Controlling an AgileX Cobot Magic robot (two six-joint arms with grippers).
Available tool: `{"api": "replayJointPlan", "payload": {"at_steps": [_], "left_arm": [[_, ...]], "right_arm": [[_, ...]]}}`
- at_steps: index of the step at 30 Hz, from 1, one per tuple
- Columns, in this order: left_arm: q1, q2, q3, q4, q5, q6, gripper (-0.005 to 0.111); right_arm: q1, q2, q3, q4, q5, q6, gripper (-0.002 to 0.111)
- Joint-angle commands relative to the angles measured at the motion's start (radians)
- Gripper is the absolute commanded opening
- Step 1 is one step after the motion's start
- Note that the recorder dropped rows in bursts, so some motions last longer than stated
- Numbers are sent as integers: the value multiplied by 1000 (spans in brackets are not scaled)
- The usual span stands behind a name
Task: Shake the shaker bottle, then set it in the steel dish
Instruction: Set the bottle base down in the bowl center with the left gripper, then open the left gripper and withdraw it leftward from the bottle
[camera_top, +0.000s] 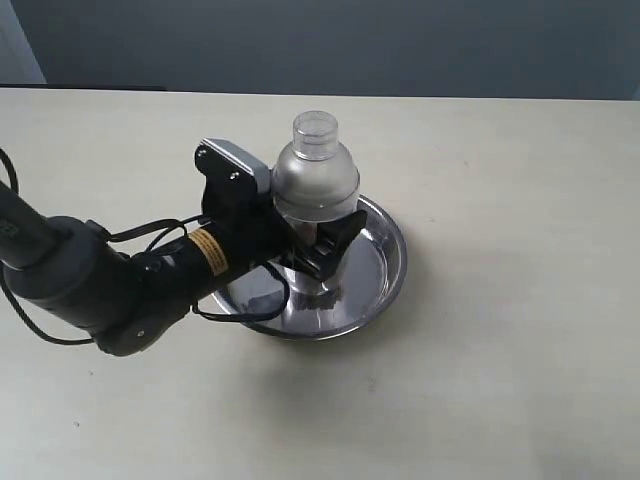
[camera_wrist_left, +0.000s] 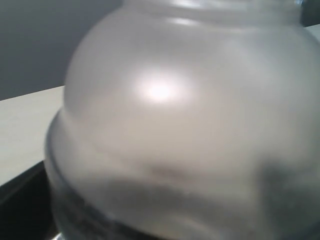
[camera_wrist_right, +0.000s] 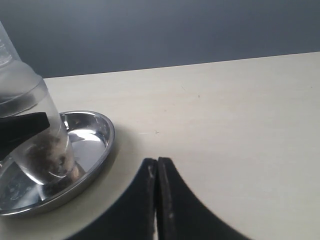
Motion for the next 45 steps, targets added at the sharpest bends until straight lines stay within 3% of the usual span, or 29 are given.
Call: {"api": "replayJointPlan", "payload": {"at_steps": [1,12,19,34,45], "left_arm": [[-1,3,4,-14,-17,0,105],[-1,3,43,93,-51,104,105],[-1,3,81,-40,-51,97,105],[-1,-86,154,-47,-51,97,105],[-1,-222,312,-53,-51,110,105]], "right_arm": [[2,-4,1,-7,-10,-3,-1],[2,-4,1,-6,-10,-3,-1],[2,-4,1,-6,-10,-3,-1],[2,-4,1,-6,-10,-3,-1],[2,-4,1,-6,-10,-3,-1]]}}
